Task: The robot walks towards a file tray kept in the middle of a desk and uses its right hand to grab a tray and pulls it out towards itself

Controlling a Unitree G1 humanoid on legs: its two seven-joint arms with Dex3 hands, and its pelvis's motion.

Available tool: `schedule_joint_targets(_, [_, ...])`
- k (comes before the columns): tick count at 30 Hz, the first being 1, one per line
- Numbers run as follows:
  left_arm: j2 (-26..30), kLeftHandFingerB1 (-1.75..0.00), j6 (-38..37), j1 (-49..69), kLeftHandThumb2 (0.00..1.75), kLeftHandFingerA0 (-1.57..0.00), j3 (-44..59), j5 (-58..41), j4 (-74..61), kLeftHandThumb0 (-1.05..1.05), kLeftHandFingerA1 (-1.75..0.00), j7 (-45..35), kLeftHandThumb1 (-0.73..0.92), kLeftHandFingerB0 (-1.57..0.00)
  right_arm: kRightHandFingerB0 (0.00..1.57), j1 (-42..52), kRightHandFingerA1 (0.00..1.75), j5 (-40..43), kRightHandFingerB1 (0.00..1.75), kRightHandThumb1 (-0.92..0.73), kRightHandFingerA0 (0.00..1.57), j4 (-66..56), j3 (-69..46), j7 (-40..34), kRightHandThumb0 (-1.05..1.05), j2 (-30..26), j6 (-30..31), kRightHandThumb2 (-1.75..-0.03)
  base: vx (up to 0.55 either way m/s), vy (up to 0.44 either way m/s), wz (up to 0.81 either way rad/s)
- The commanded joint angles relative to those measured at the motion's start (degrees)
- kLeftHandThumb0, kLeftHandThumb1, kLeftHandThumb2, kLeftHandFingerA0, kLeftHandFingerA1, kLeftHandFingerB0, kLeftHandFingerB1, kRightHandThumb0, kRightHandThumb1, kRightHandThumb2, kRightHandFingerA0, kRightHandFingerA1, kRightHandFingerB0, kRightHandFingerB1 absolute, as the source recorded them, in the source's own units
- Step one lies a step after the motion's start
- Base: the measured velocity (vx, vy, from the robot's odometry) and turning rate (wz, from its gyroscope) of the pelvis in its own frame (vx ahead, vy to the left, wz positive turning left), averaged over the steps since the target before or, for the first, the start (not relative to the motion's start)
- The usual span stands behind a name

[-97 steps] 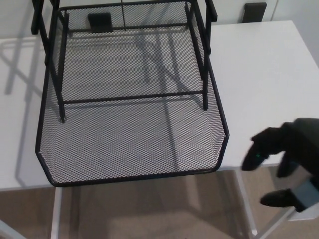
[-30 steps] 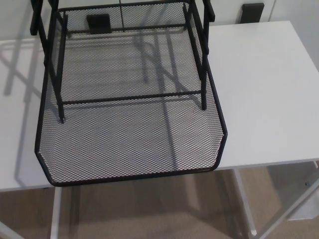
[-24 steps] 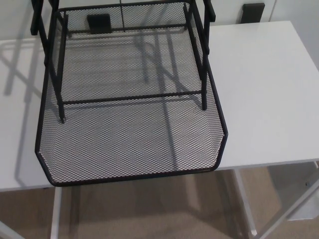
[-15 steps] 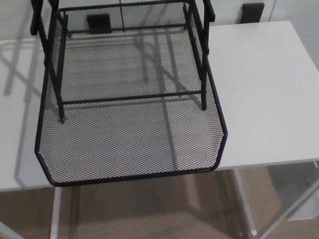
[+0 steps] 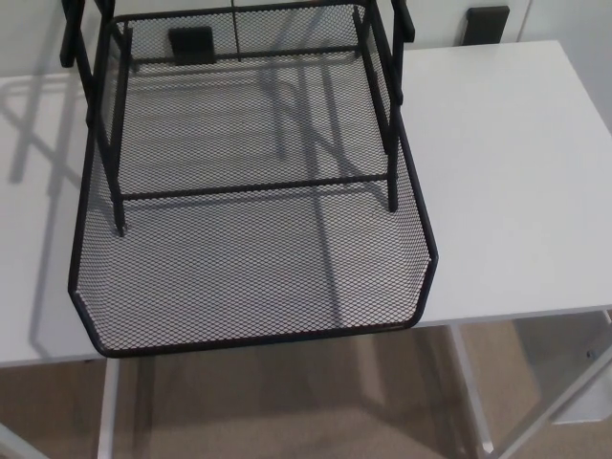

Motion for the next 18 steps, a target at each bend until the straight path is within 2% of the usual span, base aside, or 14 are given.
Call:
schedule_joint_targets(1, [0.76,-0.35,-4.43,0.42,0.65,-0.23,-0.22,0.88,1.65,-0.35,-0.37,-0.05,0.61,-0.21,0.03,0.72,0.50,1.47,0.43,-0.45,0.11,-0.55,0.19,-1.02,-0.44,-0.77,-0.78,-0.58,0.00,0.000,0.00])
schedule_joint_targets(6, [1.06,-0.34,-4.57,0.44,0.65,-0.23,-0.82,1.93,1.85,-0.34,-0.37,0.79,0.61,-0.21,0.03,-0.30,0.49,1.43,0.42,-0.45,0.11,1.64,0.69,-1.64,-0.43,-1.23,-1.70,-0.58,0.00,0.000,0.00])
schedule_joint_targets(7, [1.02,-0.34,-4.45,0.54,0.64,-0.26,-0.80,1.91,1.59,-0.33,-0.37,0.84,0.62,-0.23,0.00,-0.14,0.54,1.23,0.52,-0.37,0.05,1.27,0.85,-1.79,-0.34,-1.32,-1.73,-0.86,0.00,0.000,0.00])
schedule_joint_targets(10, [1.06,-0.34,-3.75,0.80,0.65,-0.24,-0.39,1.39,0.67,-0.34,-0.37,0.56,0.62,-0.21,0.00,-0.28,0.54,1.17,0.51,-0.37,0.05,1.11,1.40,-2.24,-0.34,-1.49,-1.90,-0.86,0.00,0.000,0.00])
schedule_joint_targets(11, [1.16,-0.35,-4.34,0.80,0.65,-0.24,-0.49,1.74,1.24,-0.34,-0.37,0.80,0.61,-0.22,0.03,-0.23,0.50,1.65,0.43,-0.44,0.11,0.94,1.42,-1.94,-0.46,-1.45,-1.61,-0.59,0.00,0.000,0.00])
schedule_joint_targets(14, [1.24,-0.35,-4.18,0.96,0.65,-0.25,-0.13,1.43,1.03,-0.34,-0.37,0.70,0.61,-0.21,0.03,-0.39,0.50,1.96,0.43,-0.44,0.10,0.69,1.69,-2.04,-0.47,-1.28,-1.62,-0.59,0.00,0.000,0.00])
schedule_joint_targets(15, [1.25,-0.34,-3.77,0.92,0.65,-0.24,0.12,1.21,0.85,-0.34,-0.37,0.72,0.61,-0.21,0.04,-0.52,0.48,1.91,0.42,-0.46,0.10,-0.11,1.91,-2.02,-0.41,-1.18,-0.99,-0.53,0.00,0.000,0.00])
schedule_joint_targets(16, [1.23,-0.34,-3.75,0.96,0.65,-0.24,0.40,0.76,0.71,-0.34,-0.37,0.34,0.62,-0.21,0.00,-0.68,0.53,1.67,0.52,-0.37,0.04,-0.30,2.19,-2.33,-0.34,-1.18,-1.02,-0.86,0.00,0.000,0.00])
schedule_joint_targets(18, [1.28,-0.35,-4.56,0.64,0.65,-0.23,0.62,0.69,1.61,-0.35,-0.37,0.12,0.61,-0.21,0.00,-0.58,0.53,1.36,0.52,-0.36,0.04,-1.04,2.66,-2.57,-0.35,-1.38,-0.87,-0.86,0.00,0.000,0.00])
